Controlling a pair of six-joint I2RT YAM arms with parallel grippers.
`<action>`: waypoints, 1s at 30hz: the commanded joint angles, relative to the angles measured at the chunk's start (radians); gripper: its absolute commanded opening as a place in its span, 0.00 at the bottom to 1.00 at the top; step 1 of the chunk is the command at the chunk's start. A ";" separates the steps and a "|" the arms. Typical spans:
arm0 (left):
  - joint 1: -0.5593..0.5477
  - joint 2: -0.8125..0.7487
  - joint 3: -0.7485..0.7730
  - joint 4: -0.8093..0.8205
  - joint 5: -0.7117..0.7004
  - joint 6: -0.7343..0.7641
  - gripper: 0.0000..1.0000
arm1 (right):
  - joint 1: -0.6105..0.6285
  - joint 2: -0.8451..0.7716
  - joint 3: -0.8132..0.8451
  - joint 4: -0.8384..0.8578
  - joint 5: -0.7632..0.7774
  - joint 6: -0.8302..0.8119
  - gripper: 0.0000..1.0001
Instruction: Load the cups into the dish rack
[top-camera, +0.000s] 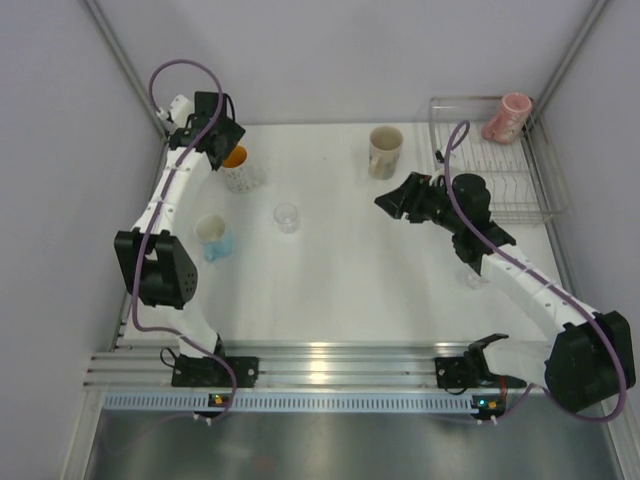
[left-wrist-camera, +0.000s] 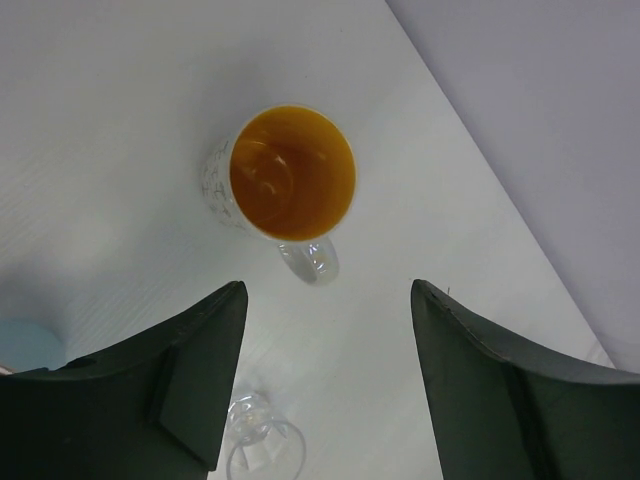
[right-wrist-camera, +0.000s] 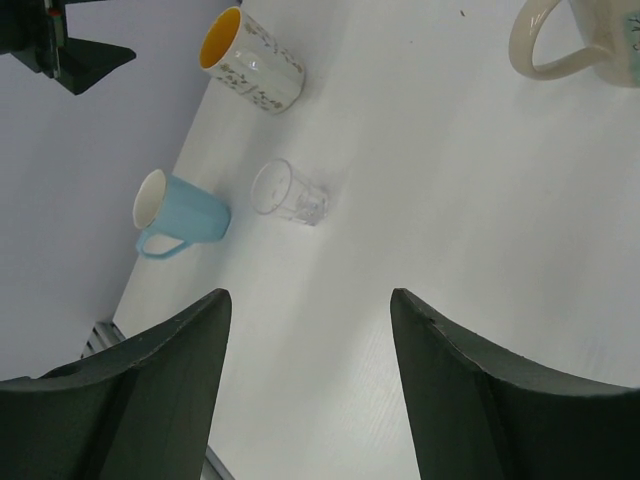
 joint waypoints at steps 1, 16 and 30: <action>0.005 0.061 0.112 -0.010 -0.053 -0.026 0.72 | 0.009 -0.035 0.022 0.051 -0.007 0.005 0.66; 0.031 0.201 0.123 -0.075 -0.059 -0.111 0.66 | 0.007 -0.026 0.017 0.045 0.004 0.004 0.66; 0.069 0.302 0.123 -0.075 -0.059 -0.099 0.64 | 0.007 -0.037 0.015 0.031 0.011 -0.002 0.66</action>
